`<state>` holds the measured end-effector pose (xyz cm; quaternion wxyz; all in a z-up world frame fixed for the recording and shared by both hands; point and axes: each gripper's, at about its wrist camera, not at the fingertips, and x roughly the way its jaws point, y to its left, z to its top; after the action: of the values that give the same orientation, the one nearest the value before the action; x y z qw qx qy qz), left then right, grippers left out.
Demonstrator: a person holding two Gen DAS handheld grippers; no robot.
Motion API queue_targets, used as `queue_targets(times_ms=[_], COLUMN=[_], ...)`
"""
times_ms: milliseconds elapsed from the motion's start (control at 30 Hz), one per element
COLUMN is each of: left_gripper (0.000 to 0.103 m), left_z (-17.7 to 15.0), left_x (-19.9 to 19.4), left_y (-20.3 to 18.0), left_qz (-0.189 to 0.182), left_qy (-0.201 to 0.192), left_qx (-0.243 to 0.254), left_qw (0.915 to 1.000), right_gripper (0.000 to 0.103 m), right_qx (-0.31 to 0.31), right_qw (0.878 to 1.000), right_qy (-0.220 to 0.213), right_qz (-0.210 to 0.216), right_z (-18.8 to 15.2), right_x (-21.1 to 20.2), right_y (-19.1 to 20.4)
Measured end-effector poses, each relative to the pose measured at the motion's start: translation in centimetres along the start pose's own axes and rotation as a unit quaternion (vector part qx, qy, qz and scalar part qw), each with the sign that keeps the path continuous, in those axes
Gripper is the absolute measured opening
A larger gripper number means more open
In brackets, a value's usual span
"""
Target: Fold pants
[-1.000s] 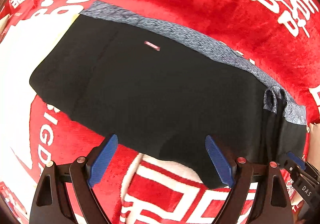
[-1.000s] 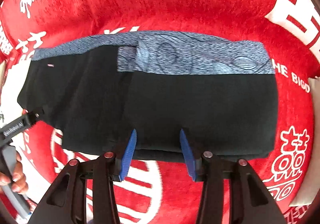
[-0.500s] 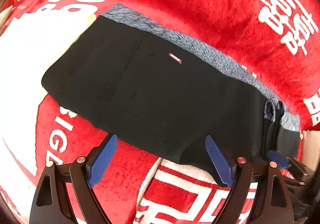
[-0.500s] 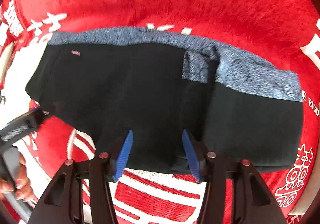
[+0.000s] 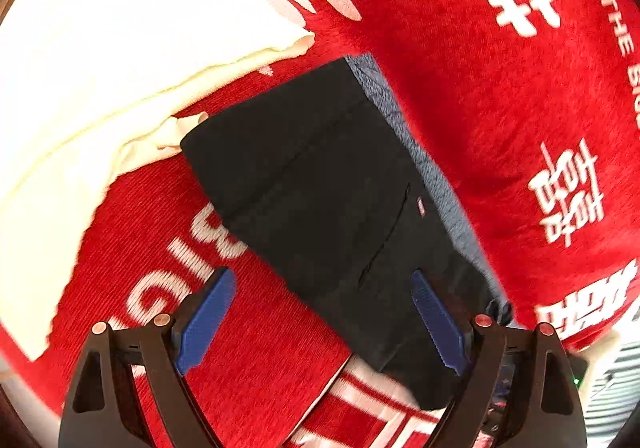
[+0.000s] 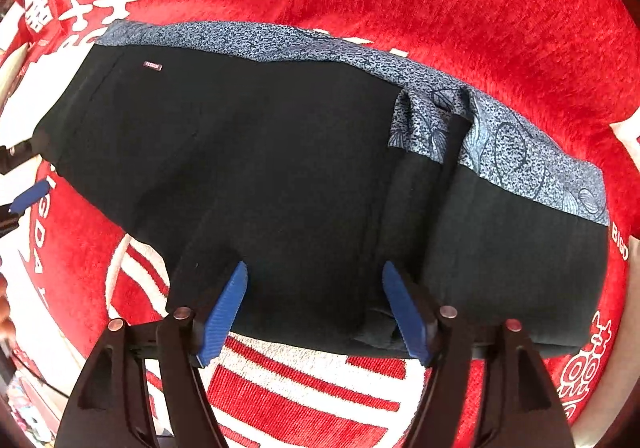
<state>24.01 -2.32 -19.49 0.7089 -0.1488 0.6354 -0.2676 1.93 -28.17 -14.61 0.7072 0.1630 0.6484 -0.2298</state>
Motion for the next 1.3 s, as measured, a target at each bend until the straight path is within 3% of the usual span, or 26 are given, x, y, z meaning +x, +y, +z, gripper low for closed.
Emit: queue_targets(times_ms=[400,600,633,700,733,833,900,1033,1200,1300], left_gripper=[0.09,0.09,0.085,0.058,0.039,0.033,0.032,0.032,0.032,0.032], left_z=[1.7,2.0,2.0,2.0,2.0,1.7,0.9,-1.2,-3.0,-3.8], left_x=[1.7,2.9,2.9,2.8,2.8,2.4,1.8,1.3,1.2,1.1], left_y=[-0.4,-1.8,-2.4,-3.1,-3.5,-4.6,-6.6,-10.4,-13.0,-14.1], left_qz=[-0.084,-0.031,-0.01,0.041,0.069,0.089,0.116,0.16,0.183,0.188], left_qy=[-0.016,-0.016,-0.017,-0.024,-0.024,-0.03,-0.048,-0.081,-0.1,-0.106], left_qx=[-0.026,-0.02,-0.014,0.002,0.016,0.058,0.12,0.228,0.309,0.336], left_qw=[0.996,0.9992,0.9997,0.9989,0.9972,0.9938,0.9848,0.9569,0.928,0.9166], right_gripper=[0.074,0.075,0.075,0.075,0.076,0.076,0.076,0.08,0.085,0.088], right_qx=[0.001,0.003,0.005,0.009,0.013,0.033,0.034,0.02,-0.009,-0.041], right_qw=[1.0,1.0,1.0,1.0,1.0,0.998,0.996,0.991,0.979,0.971], right_qy=[-0.006,-0.007,-0.006,0.001,0.004,0.007,0.008,0.024,0.062,0.097], right_qz=[-0.003,-0.003,-0.002,0.001,0.006,0.044,0.076,0.132,0.192,0.215], right_z=[0.2,0.3,0.4,0.8,1.0,2.4,4.1,8.7,15.9,19.5], right_x=[0.3,0.2,0.2,-0.1,-0.4,-1.9,-3.2,-4.6,-5.1,-4.9], right_y=[1.2,1.2,1.1,1.0,0.9,0.7,1.0,2.5,6.4,10.0])
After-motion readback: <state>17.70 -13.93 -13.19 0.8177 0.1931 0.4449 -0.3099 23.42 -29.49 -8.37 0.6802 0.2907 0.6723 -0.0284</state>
